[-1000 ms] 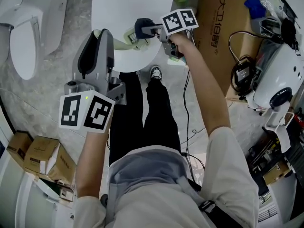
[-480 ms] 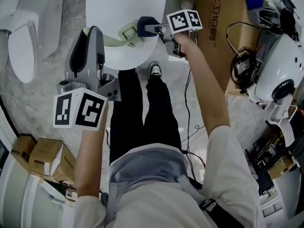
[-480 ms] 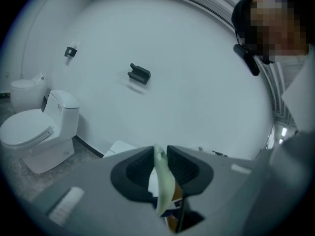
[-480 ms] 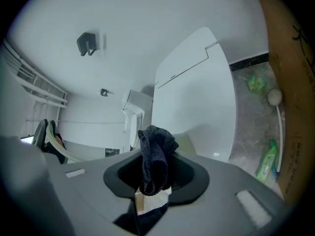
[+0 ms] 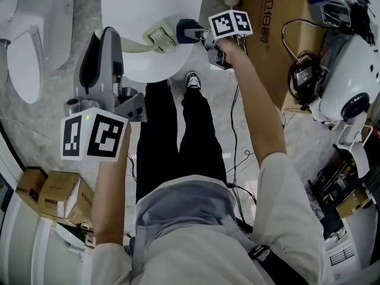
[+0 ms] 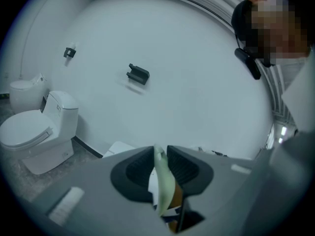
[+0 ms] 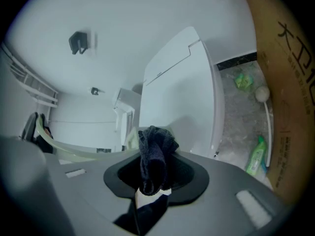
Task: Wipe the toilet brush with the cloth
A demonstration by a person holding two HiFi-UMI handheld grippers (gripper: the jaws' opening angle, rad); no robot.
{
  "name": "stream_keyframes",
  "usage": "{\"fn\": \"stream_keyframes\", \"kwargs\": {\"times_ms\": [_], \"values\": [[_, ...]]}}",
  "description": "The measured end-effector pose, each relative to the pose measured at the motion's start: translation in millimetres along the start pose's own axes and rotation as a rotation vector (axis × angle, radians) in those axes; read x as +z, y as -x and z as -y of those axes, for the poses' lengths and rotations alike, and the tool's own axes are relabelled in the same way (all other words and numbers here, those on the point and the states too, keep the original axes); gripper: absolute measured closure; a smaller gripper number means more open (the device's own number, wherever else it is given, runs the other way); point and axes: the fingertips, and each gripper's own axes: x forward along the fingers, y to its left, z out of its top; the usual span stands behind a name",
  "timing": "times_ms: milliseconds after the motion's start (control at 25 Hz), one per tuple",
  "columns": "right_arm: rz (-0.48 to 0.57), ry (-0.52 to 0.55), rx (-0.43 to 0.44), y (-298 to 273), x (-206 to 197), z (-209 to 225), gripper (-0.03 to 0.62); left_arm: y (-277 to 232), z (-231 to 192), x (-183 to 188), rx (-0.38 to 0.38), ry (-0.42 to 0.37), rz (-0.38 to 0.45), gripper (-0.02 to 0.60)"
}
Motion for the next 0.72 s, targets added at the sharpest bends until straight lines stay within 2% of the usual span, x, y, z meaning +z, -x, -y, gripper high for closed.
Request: {"fn": "stream_keyframes", "kwargs": {"times_ms": [120,440,720], "values": [[-0.061,0.065,-0.063,-9,-12,9,0.487,1,1,0,-0.002,-0.003,0.004,0.581],[-0.089,0.084,-0.096,-22,-11,16,0.487,0,0,0,-0.016,0.003,0.007,0.581],[-0.154,0.184,-0.187,-30,-3,23,0.487,-1,4,-2,-0.033,-0.005,0.016,0.581]]}}
